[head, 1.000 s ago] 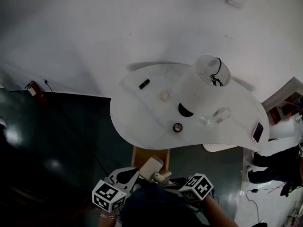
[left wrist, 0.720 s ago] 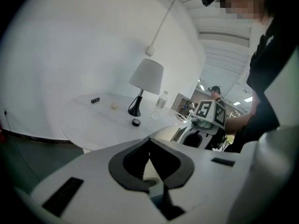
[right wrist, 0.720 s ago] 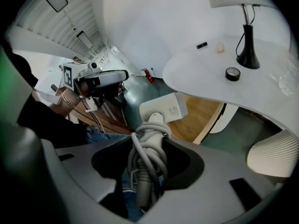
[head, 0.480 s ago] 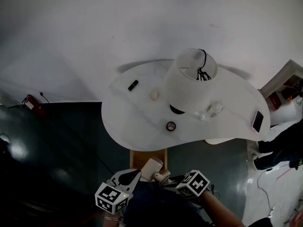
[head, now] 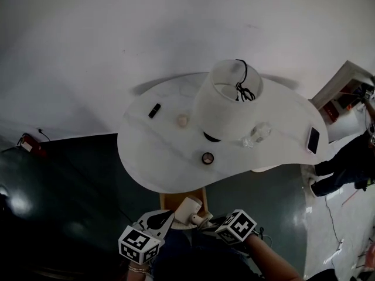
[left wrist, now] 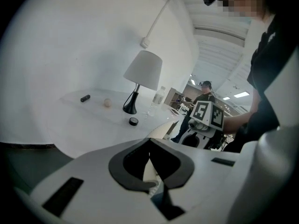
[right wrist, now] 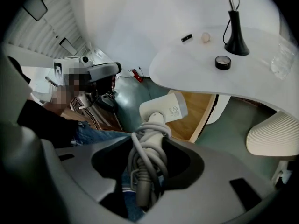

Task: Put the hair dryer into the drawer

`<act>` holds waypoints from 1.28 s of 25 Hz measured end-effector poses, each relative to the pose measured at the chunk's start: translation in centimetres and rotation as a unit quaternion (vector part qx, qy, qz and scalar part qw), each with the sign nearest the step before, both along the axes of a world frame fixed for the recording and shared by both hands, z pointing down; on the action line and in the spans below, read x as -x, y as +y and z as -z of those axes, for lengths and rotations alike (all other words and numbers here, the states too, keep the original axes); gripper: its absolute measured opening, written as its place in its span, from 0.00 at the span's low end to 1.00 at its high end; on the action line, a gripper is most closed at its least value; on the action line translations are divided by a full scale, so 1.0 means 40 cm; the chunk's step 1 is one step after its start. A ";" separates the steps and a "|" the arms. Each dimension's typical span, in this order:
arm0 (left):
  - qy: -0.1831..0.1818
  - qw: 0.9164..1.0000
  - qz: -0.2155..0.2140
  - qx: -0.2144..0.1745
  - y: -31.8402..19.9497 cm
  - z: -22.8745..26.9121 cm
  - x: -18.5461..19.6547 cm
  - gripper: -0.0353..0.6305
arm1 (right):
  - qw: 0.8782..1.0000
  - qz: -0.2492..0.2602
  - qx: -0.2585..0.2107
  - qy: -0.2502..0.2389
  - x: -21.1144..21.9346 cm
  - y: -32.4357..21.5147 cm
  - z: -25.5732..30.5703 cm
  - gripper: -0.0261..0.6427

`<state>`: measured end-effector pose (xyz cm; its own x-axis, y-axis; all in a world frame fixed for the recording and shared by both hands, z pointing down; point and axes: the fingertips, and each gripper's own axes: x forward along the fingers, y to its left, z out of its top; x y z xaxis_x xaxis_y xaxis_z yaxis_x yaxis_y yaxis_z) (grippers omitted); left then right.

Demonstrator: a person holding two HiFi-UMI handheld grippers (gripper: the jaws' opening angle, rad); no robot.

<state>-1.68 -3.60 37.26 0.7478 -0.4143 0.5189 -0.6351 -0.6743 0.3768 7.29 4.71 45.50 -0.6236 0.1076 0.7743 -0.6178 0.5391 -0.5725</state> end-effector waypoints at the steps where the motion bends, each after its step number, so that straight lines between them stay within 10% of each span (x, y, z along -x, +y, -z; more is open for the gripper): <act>1: 0.000 1.000 -0.011 -0.001 -0.007 0.002 0.002 0.08 | 1.000 -0.006 0.002 0.001 0.006 -0.002 0.001 0.36; 18: -0.022 0.989 -0.147 0.015 -0.051 -0.056 0.042 0.08 | 0.995 -0.078 0.013 0.057 0.022 -0.015 -0.012 0.36; 32: -0.029 0.987 -0.150 0.047 -0.015 -0.171 0.111 0.08 | 0.989 -0.122 0.025 0.081 0.051 -0.029 -0.061 0.36</act>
<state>-6.10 -4.21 44.12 0.7974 -0.1265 0.5901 -0.4340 -0.7996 0.4151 5.24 3.53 47.95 -0.5031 0.0087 0.8642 -0.8125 0.3360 -0.4764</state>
